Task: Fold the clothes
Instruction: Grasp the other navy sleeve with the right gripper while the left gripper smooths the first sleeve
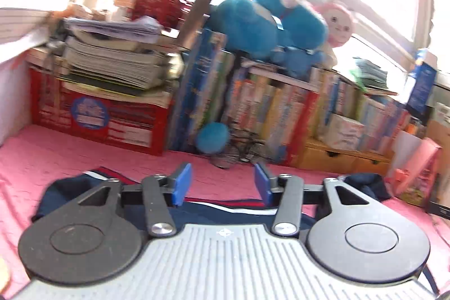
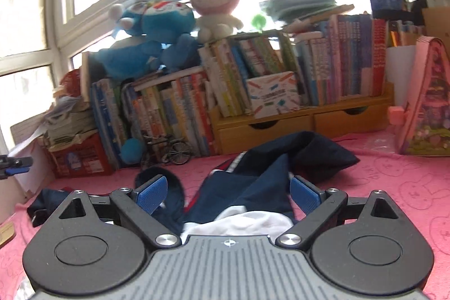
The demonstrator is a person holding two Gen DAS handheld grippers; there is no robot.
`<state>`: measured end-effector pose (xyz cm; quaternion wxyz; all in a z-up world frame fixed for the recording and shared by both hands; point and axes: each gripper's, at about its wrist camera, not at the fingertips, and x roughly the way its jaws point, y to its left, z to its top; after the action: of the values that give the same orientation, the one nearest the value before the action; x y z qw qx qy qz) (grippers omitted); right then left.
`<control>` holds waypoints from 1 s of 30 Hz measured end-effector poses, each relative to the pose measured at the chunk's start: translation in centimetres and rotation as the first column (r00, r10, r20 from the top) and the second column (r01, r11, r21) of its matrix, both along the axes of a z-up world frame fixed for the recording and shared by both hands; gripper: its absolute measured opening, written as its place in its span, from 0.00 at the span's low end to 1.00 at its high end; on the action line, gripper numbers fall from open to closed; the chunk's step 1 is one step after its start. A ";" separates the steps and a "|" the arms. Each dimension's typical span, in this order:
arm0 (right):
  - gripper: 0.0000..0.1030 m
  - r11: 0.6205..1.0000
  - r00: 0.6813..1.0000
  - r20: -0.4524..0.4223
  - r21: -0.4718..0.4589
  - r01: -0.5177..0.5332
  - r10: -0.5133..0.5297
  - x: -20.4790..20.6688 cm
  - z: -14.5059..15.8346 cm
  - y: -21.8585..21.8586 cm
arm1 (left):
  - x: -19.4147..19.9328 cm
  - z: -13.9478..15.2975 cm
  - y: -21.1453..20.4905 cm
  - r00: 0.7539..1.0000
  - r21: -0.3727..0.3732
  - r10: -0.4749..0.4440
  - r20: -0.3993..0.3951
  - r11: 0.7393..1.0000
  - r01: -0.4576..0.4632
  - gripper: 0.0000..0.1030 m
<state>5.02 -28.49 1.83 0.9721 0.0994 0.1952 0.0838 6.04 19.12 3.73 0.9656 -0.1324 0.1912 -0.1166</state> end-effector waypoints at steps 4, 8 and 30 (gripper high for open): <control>0.89 0.996 0.992 -0.093 -0.032 0.079 -0.082 5.4 -0.8 -2.5 | 3.2 -3.7 -4.0 0.988 0.059 -0.028 -0.154 0.998 0.037 0.62; 0.89 0.995 0.979 -0.195 -0.091 0.048 -0.065 11.1 -2.9 -1.5 | 4.6 -6.0 -4.4 0.976 0.162 0.056 -0.211 0.987 -0.022 0.59; 0.07 0.878 0.880 0.125 -0.087 0.470 -0.459 6.0 0.4 -6.3 | 8.6 -11.1 -0.7 0.908 0.363 0.339 -0.247 0.901 -0.238 0.65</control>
<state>10.97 -34.78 2.21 0.9765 0.0829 0.1208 -0.1583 14.67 18.41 -7.34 0.9393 -0.0151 0.3321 0.0842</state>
